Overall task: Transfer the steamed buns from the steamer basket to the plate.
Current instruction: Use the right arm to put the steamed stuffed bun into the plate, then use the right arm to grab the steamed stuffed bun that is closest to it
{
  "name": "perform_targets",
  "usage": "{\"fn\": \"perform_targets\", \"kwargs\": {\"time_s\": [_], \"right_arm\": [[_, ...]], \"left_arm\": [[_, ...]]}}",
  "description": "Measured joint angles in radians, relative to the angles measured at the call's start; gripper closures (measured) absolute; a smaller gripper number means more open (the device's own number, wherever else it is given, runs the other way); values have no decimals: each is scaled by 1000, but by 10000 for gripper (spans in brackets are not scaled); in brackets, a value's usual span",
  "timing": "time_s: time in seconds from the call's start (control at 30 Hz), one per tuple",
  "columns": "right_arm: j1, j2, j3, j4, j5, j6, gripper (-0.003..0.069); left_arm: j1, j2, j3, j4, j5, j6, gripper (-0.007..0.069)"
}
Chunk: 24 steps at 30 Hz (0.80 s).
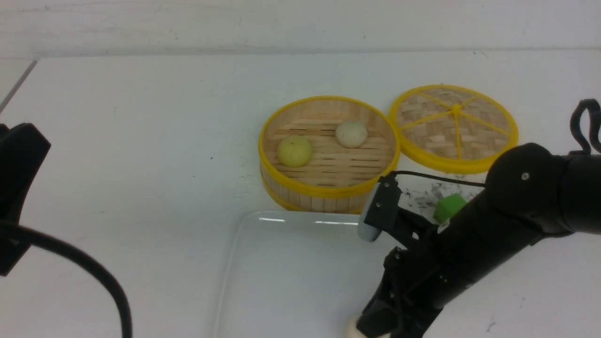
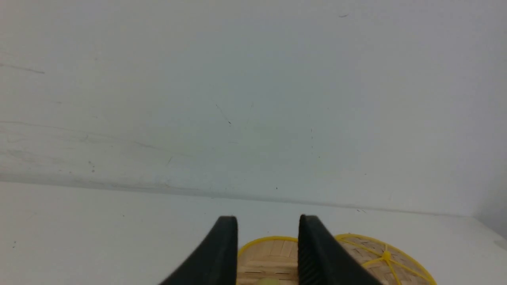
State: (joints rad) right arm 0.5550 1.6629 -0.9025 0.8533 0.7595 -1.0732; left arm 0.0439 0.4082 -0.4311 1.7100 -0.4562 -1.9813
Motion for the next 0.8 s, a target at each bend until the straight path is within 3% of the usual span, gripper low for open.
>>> {"fn": "perform_targets", "kwargs": {"time_s": [0.2,0.37,0.43,0.47,0.57,0.67,0.8], "right_arm": [[0,0,0,-37,-26,14,616],[0,0,0,-59,-30,39,524],[0,0,0,-59,-54,56,400],[0,0,0,-59,-56,56,391],[0,-8,-9,-59,-90,65,253],[0,-46,-44,-63,-145,66,191],[-1,-113,-128,-67,-248,68,178]], "left_arm": [[0,0,0,14,-1,0,374],[0,0,0,37,-4,-1,374],[0,0,0,39,-4,-1,374],[0,0,0,39,-4,-1,374],[0,0,0,41,-4,-1,374],[0,0,0,42,-4,-1,374],[0,0,0,42,-4,-3,374]]}}
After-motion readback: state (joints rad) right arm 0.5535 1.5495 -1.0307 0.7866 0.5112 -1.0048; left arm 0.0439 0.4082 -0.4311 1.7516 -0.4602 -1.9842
